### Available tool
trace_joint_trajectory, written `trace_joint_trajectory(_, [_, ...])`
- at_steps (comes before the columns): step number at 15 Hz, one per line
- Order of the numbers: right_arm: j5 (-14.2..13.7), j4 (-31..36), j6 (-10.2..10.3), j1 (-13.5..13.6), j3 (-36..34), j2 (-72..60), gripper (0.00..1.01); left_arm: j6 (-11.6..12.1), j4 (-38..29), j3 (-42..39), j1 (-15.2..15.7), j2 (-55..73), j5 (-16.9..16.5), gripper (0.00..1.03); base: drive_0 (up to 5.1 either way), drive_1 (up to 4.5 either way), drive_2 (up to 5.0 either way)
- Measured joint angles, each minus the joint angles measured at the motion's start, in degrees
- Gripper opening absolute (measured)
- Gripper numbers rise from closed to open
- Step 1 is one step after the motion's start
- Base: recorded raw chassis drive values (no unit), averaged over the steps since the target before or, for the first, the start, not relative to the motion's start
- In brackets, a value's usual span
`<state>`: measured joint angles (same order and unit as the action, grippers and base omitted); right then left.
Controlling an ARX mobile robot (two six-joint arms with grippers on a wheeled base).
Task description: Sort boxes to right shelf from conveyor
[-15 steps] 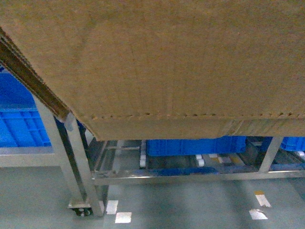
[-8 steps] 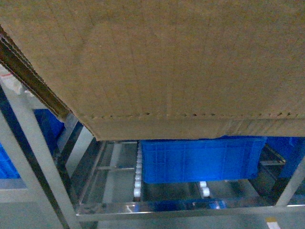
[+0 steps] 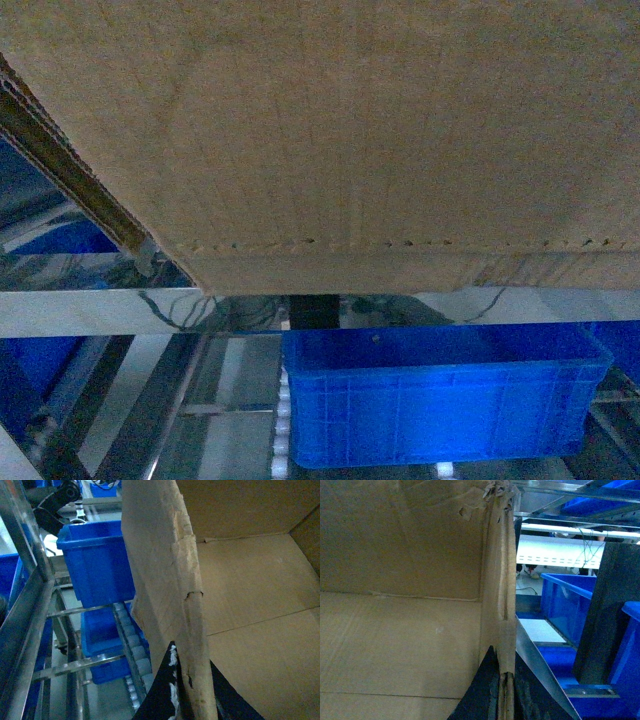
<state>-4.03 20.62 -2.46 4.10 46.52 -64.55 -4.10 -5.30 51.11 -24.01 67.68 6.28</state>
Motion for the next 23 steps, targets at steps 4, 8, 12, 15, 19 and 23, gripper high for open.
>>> trace_joint_trajectory(4, [0.33, -1.53, 0.07, 0.00, 0.50, -0.39, 0.03, -0.15, 1.36, 0.72, 0.20, 0.46, -0.24, 0.04, 0.0, 4.25, -4.1])
trace_joint_trajectory(8, [0.15, -1.75, -2.19, 1.77, 7.93, -9.55, 0.03, -0.44, 6.16, 9.88, 1.73, 8.11, -0.52, 0.04, 0.0, 4.25, -4.1])
trace_joint_trajectory(12, [-0.63, -0.85, -3.82, 2.78, 20.20, -23.96, 0.03, 0.22, 8.39, 21.79, 5.01, 19.71, -2.86, 0.03, 0.0, 4.25, -4.1])
trace_joint_trajectory(15, [-0.37, -2.01, -4.24, 2.99, 26.62, -29.07, 0.03, 0.46, 9.25, 26.67, 6.05, 23.89, -2.84, 0.03, 0.0, 1.42, -1.4])
trace_joint_trajectory(19, [-0.44, -6.91, -4.37, 3.02, 30.23, -32.96, 0.03, 1.09, 13.88, 31.65, 7.02, 28.85, -2.97, 0.03, 0.0, 0.00, 0.0])
trace_joint_trajectory(23, [-0.59, -12.48, -4.55, 3.02, 35.67, -35.12, 0.03, 1.55, 16.87, 37.07, 7.39, 32.59, -3.54, 0.03, 0.0, 0.00, 0.0])
